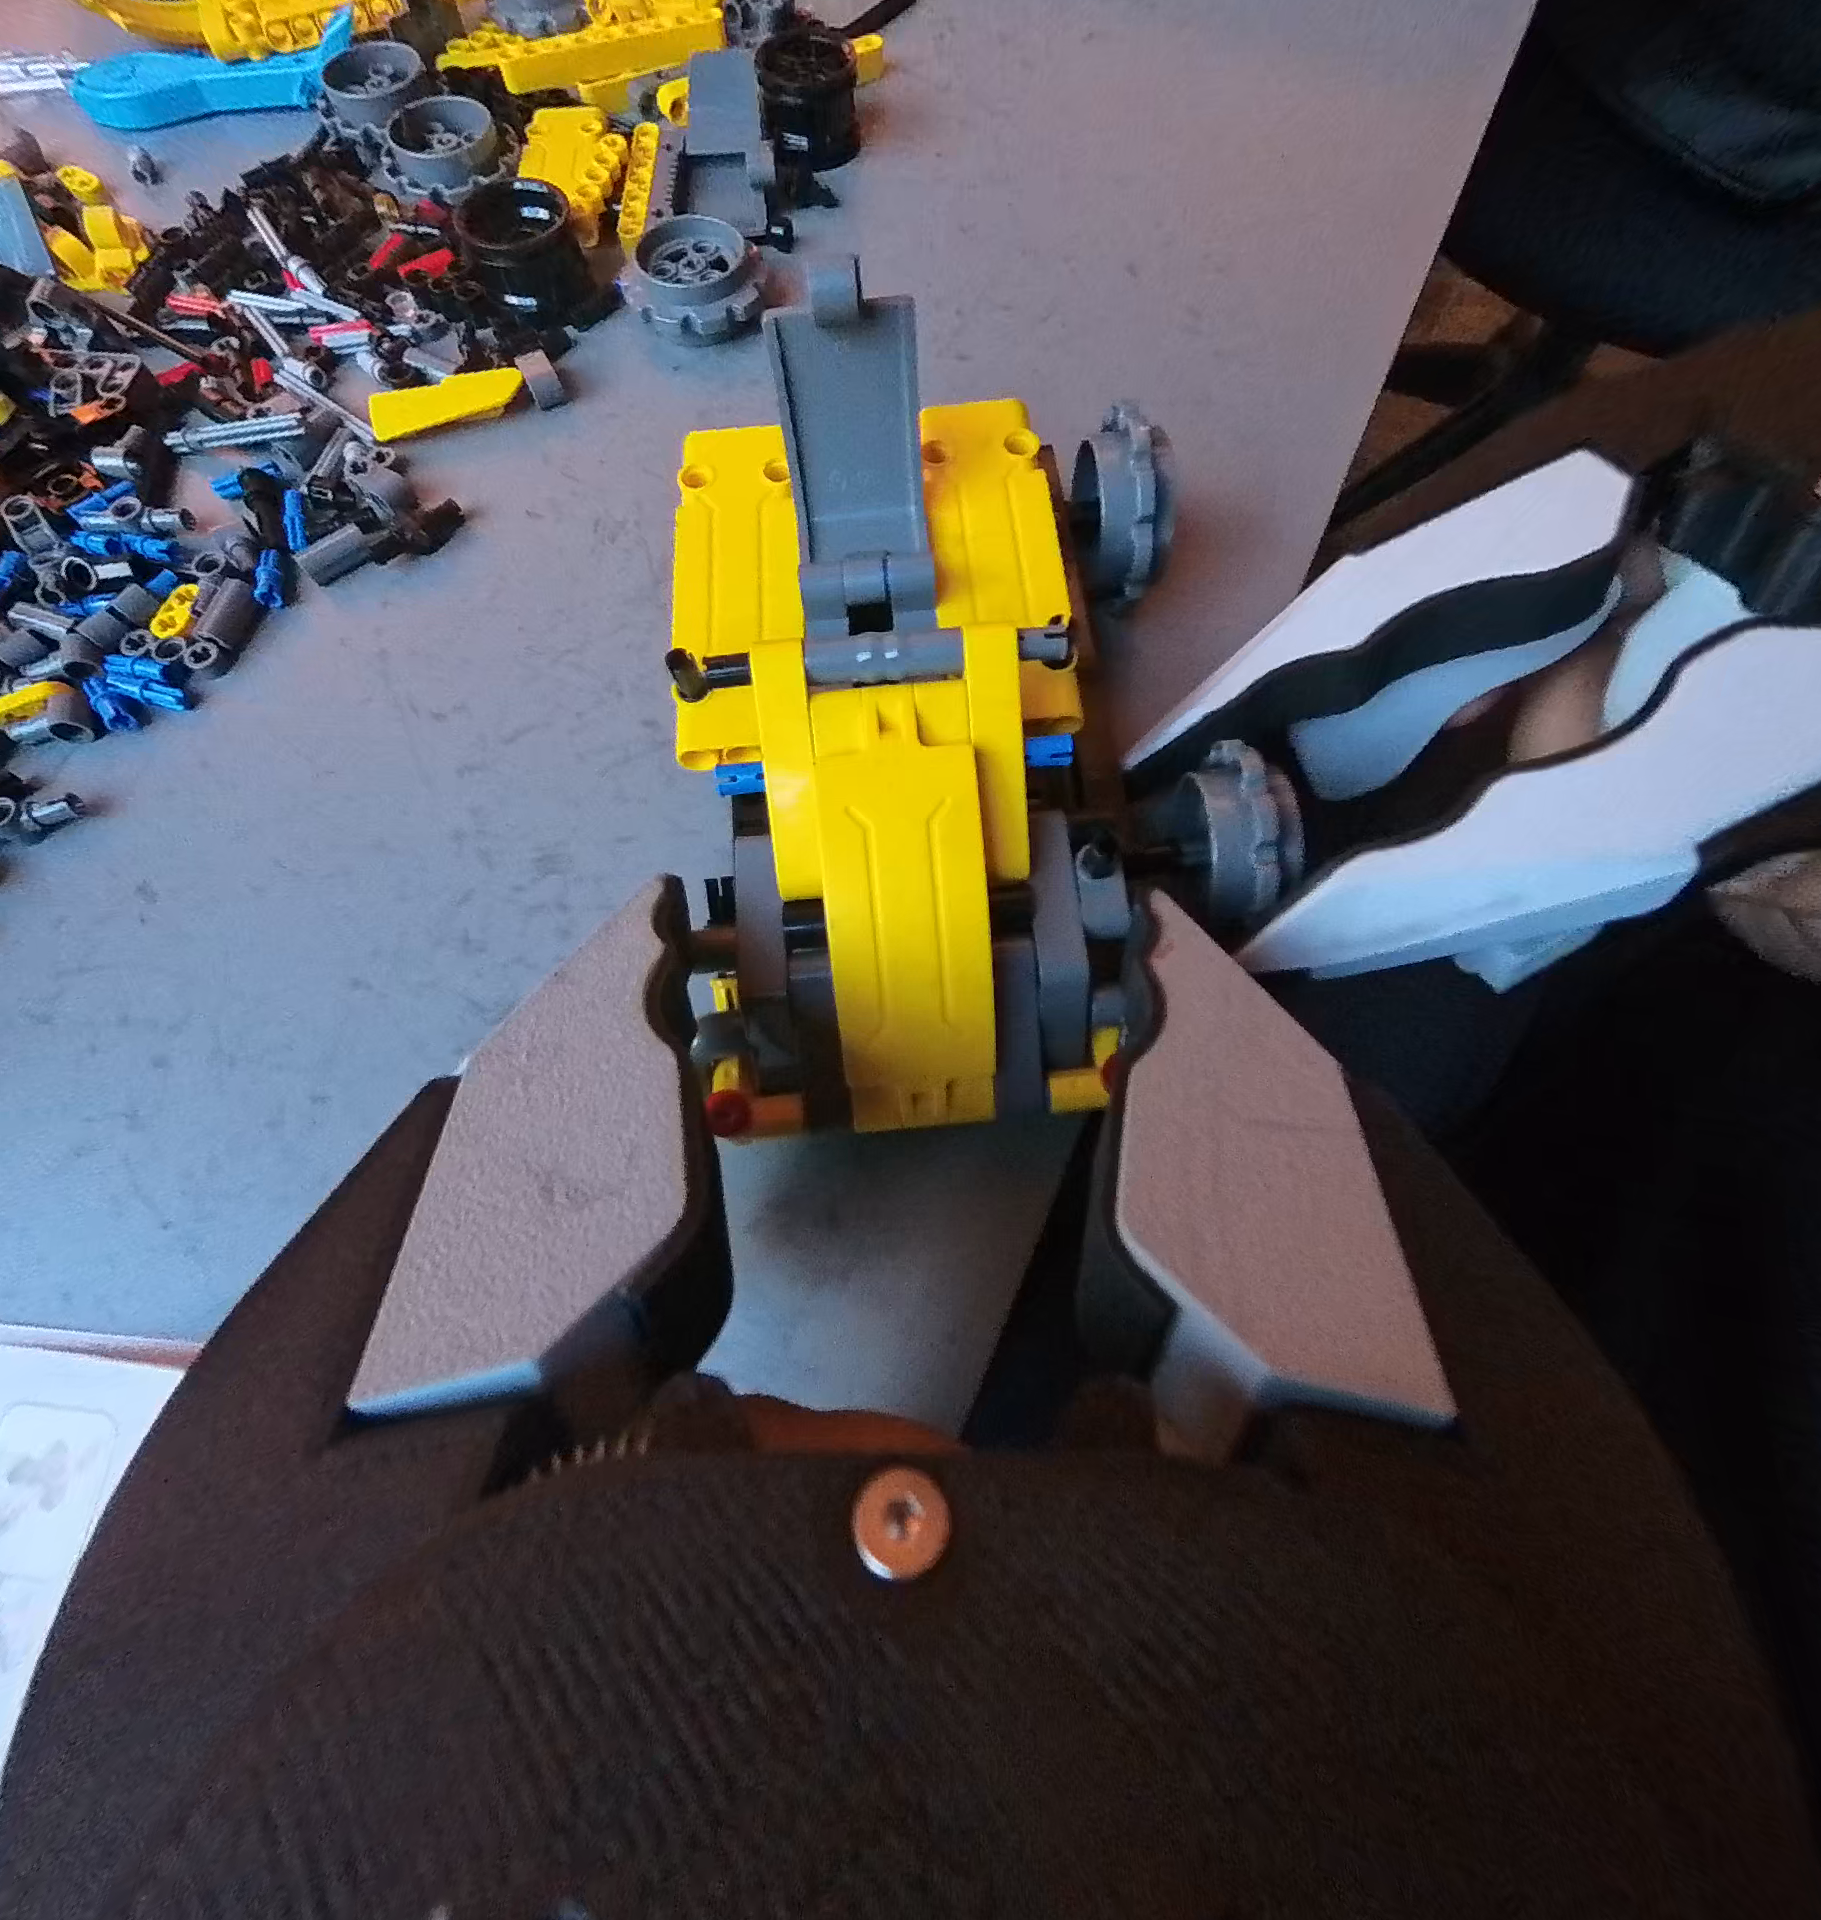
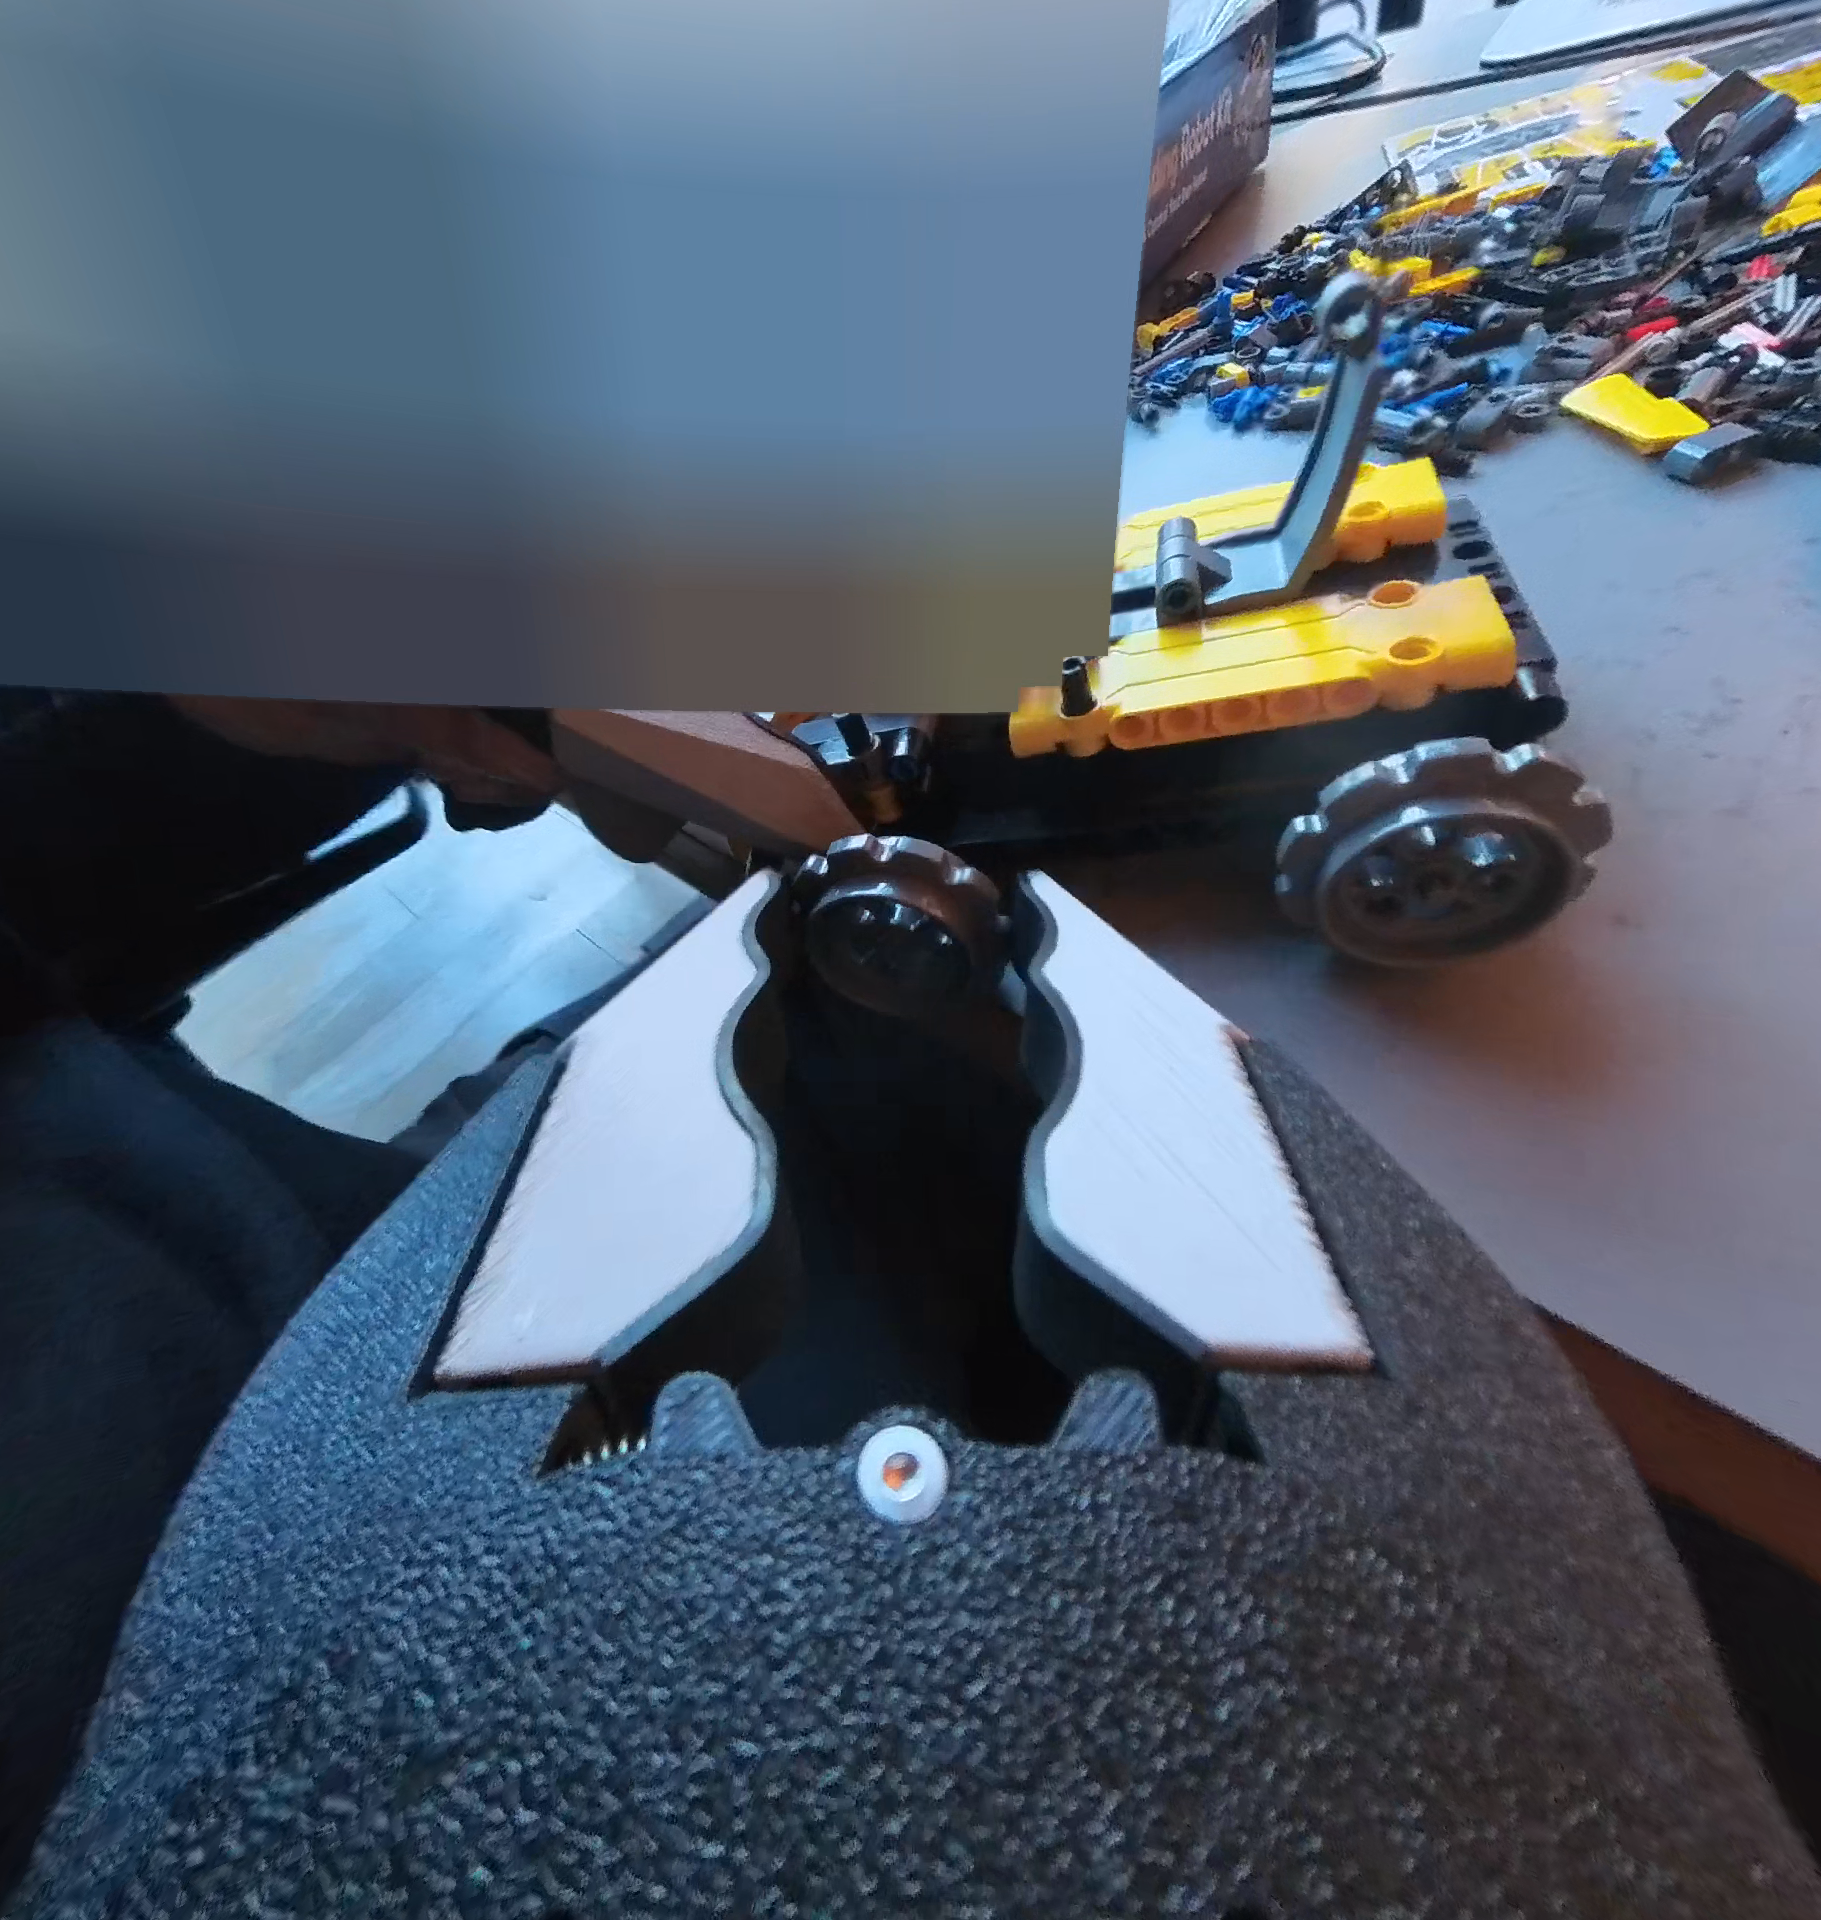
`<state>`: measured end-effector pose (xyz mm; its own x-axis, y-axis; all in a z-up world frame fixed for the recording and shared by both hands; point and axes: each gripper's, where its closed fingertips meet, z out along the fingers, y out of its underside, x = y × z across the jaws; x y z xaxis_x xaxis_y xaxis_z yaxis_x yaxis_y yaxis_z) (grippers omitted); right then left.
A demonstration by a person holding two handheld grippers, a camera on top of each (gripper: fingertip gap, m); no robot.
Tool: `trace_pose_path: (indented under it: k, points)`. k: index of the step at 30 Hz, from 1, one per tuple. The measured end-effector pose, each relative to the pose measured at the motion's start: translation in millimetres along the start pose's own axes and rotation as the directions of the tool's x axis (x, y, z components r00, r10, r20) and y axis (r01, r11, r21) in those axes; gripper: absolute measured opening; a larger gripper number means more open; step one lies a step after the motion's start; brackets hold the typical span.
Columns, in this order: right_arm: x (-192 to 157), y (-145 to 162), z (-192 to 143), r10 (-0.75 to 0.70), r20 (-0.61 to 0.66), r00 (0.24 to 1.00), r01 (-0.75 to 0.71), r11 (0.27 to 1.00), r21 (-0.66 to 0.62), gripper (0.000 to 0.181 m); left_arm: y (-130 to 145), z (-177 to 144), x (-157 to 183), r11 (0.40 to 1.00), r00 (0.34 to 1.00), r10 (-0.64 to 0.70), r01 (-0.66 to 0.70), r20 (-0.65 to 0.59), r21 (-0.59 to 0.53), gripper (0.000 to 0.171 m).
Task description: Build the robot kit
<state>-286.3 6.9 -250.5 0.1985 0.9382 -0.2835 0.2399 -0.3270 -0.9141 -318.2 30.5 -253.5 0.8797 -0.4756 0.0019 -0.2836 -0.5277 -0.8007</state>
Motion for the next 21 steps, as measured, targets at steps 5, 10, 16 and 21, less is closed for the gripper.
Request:
trace_pose_path:
  k: [5, 10, 16, 21]
  points:
    - [6, -4, -6, 0.035, -0.017, 0.999, -0.035, 0.999, 0.036, 0.044, -5, 3, 1, 1.0, 1.0, 0.001, -0.001, 0.011, 0.019, 0.081]
    - [11, 1, -11, 0.028, -0.074, 0.997, -0.026, 0.999, 0.018, 0.055, -6, 3, -2, 0.999, 1.0, -0.023, 0.023, 0.017, 0.024, 0.08]
    - [7, -7, -22, -0.026, -0.1, 0.995, 0.031, 0.998, 0.047, 0.028, -6, 2, -5, 0.998, 0.998, -0.053, 0.052, 0.016, 0.024, 0.08]
    - [8, -3, -17, -0.025, -0.103, 0.994, 0.028, 0.999, 0.025, 0.032, -6, 2, -5, 0.998, 0.998, -0.054, 0.053, 0.016, 0.025, 0.081]
